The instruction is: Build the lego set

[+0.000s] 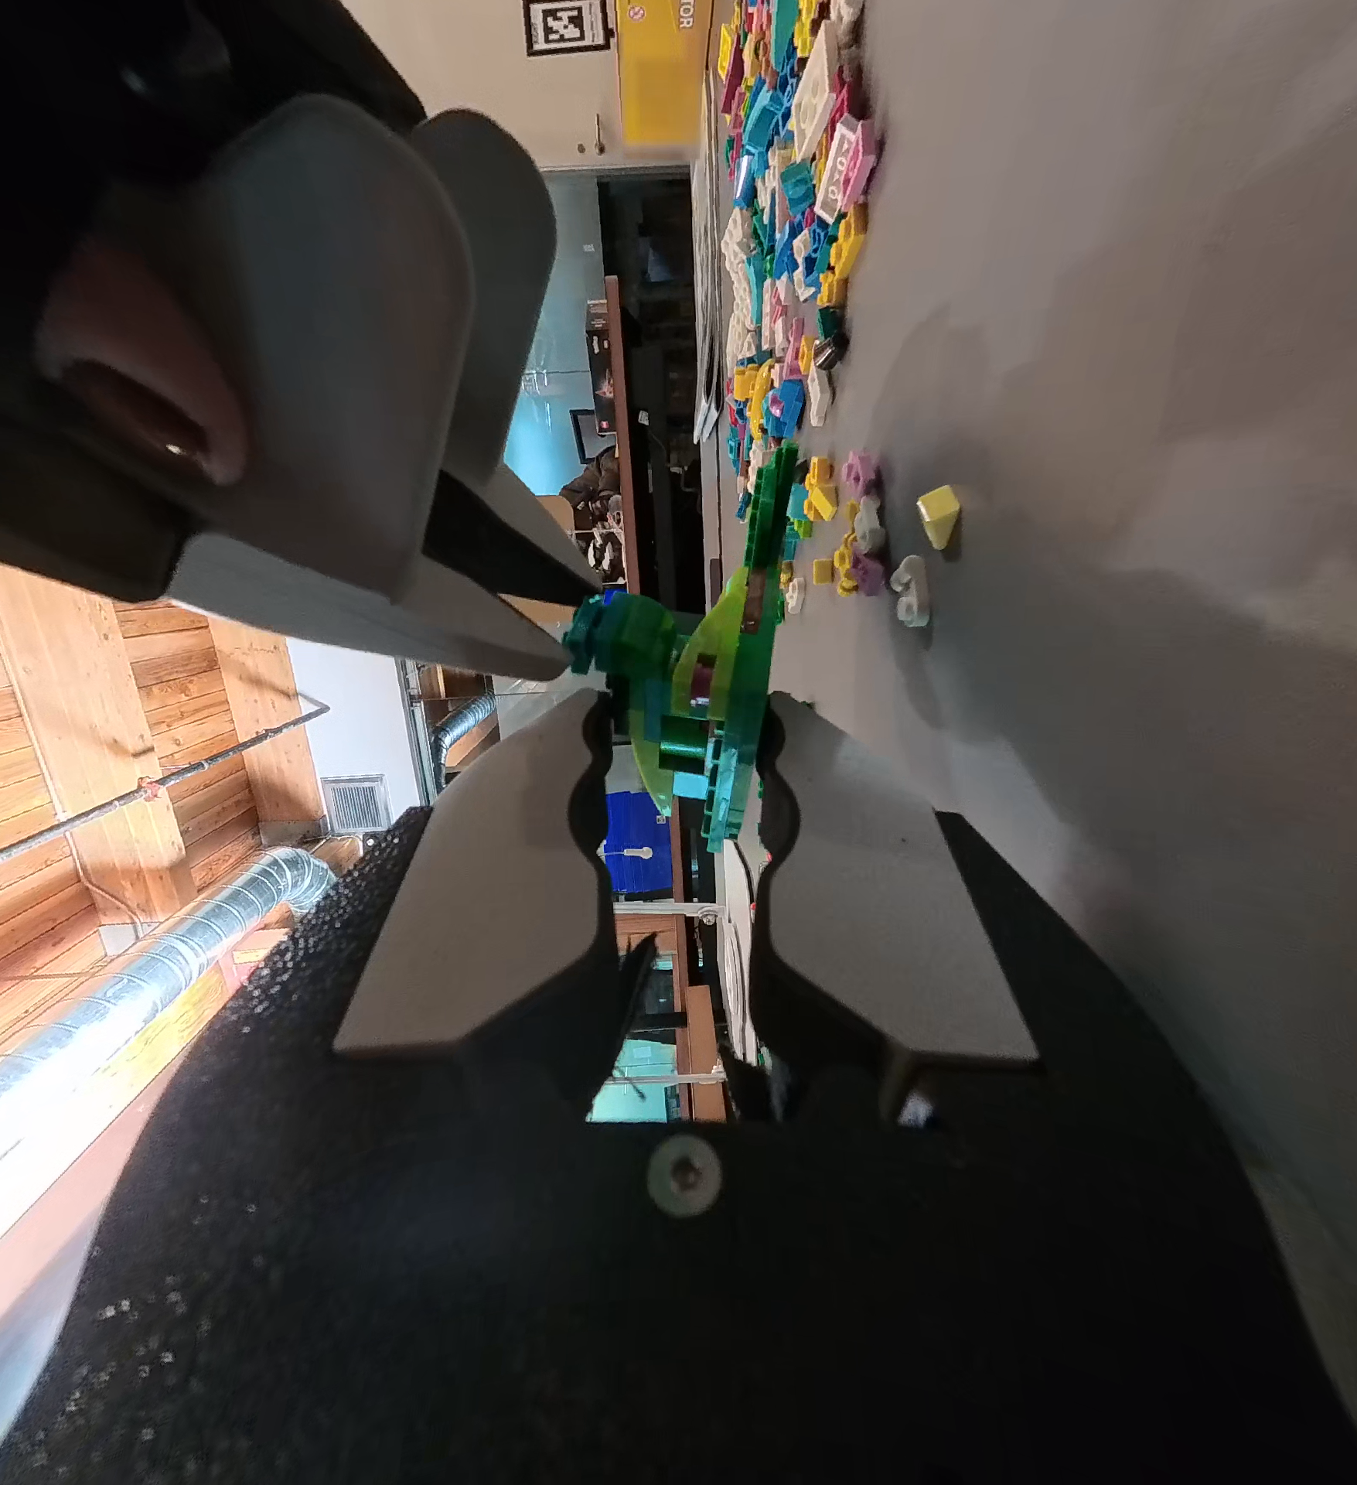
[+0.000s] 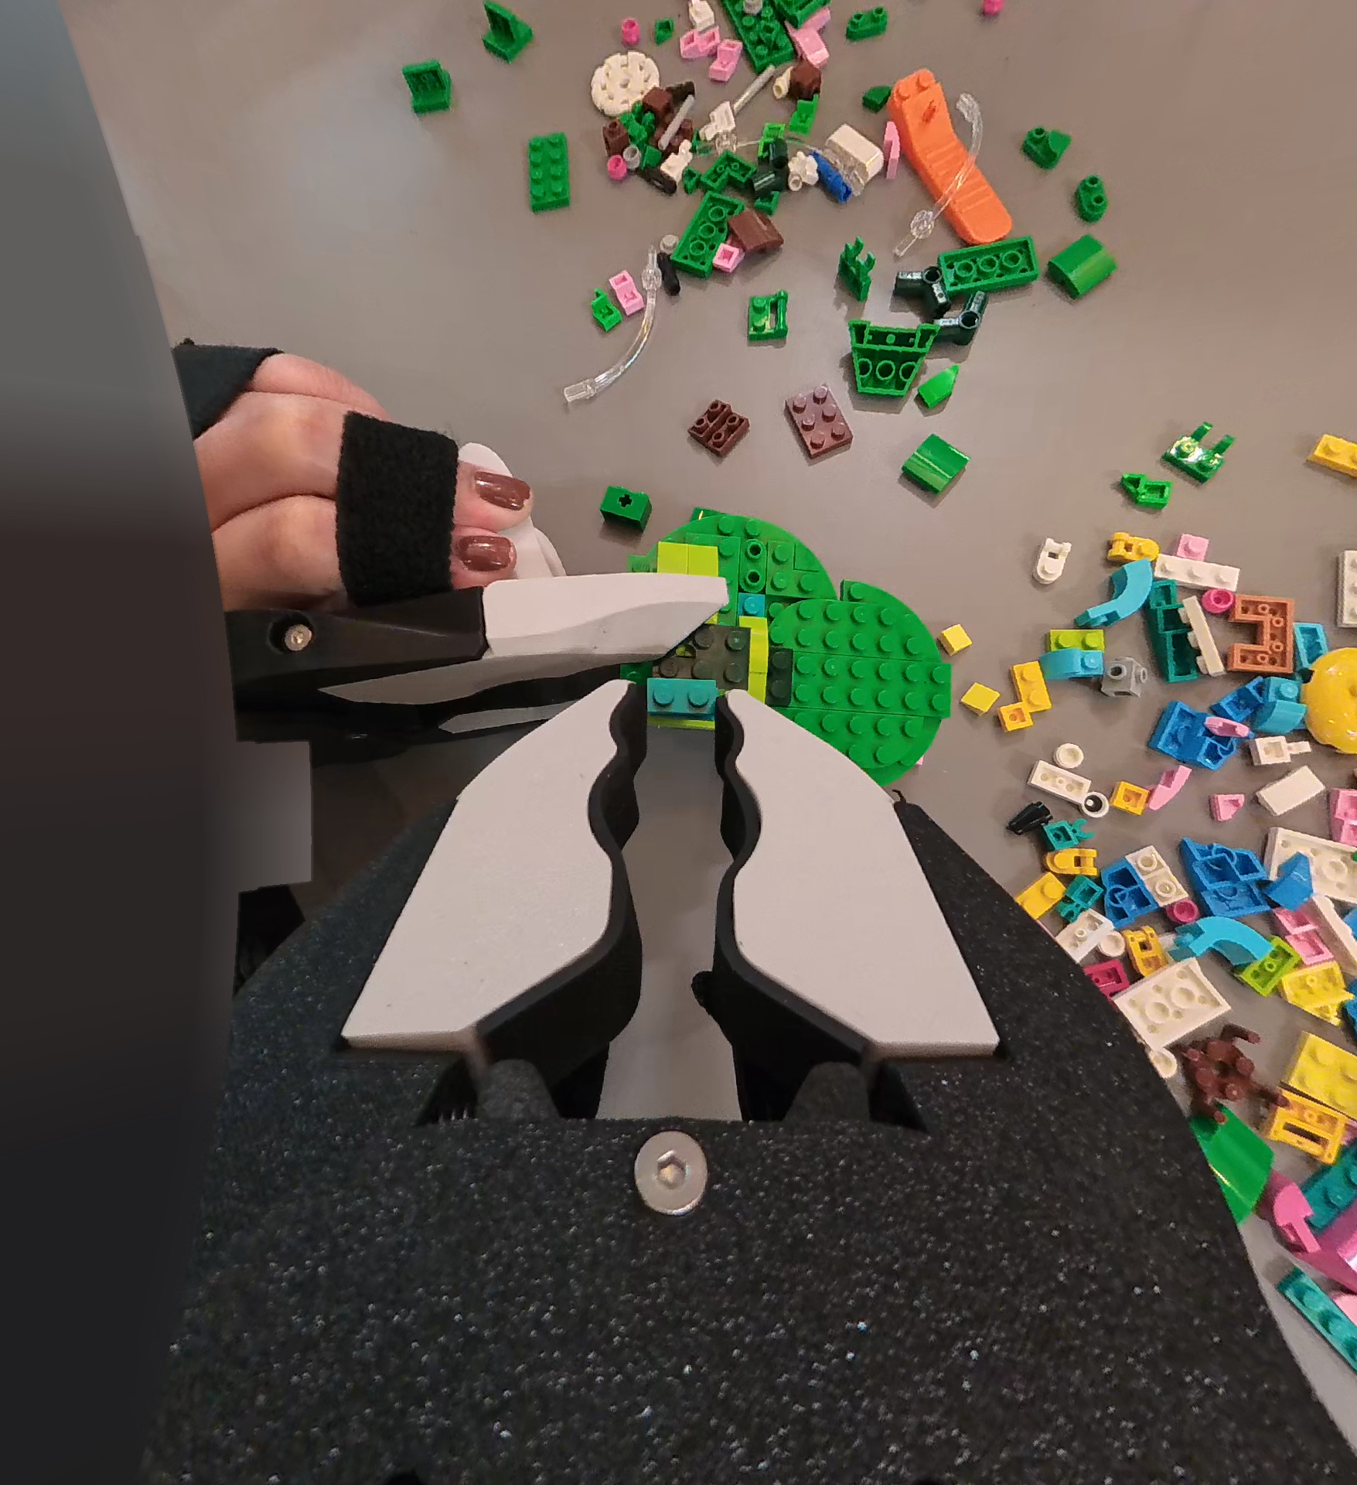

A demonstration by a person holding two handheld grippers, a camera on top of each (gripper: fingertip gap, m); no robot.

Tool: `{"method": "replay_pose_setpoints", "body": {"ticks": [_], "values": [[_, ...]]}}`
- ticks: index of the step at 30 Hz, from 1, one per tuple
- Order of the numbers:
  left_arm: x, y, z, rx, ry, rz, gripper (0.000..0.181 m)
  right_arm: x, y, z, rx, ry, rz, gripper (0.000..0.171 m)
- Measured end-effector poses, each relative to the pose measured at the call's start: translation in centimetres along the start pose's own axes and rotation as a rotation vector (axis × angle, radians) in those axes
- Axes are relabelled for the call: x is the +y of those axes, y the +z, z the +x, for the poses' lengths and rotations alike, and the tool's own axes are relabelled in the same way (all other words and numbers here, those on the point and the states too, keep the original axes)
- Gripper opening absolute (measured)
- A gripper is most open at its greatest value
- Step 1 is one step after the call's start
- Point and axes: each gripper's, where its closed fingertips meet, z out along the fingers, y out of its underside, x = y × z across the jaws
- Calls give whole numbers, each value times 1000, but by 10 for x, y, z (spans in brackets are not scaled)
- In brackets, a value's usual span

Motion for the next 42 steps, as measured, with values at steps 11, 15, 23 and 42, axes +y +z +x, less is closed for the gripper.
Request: {"method": "replay_pose_setpoints", "body": {"ticks": [11,15,23,42], "values": [[0,0,0,2,-5,4,34,0,0,-1,-1,0,2,17],[0,0,0,5,-11,6,34,0,0,-1,-2,1,3,18],[0,0,0,8,-22,7,34,-7,-7,1,22,-10,58,32],[-7,-3,0,78,-202,86,34,14,-7,1,509,-1158,85,63]]}}
